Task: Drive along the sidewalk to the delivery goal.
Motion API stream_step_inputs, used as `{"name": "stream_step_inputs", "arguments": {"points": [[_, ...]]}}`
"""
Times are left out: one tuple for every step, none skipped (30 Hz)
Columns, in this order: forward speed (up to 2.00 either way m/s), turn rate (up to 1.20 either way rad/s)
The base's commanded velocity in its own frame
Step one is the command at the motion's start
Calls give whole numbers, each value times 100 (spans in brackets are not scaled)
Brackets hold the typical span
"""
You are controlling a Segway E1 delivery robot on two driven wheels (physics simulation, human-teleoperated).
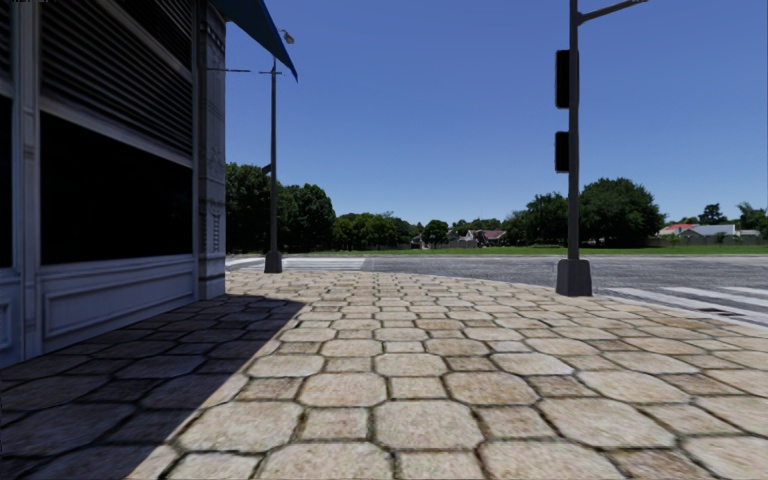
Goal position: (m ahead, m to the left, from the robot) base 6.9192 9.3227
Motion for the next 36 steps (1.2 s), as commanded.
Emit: {"name": "stream_step_inputs", "arguments": {"points": [[200,0],[200,0],[200,0],[200,0],[200,0],[200,0],[200,0],[200,0],[200,0],[200,0],[200,0],[200,0],[200,0],[200,0],[200,0],[200,0],[200,0],[200,0],[200,0],[200,0],[200,0],[200,0],[200,0],[200,0],[200,0],[200,0],[200,0],[200,0],[200,0],[200,0],[200,0],[200,0],[200,0],[200,0],[200,0],[200,0]]}}
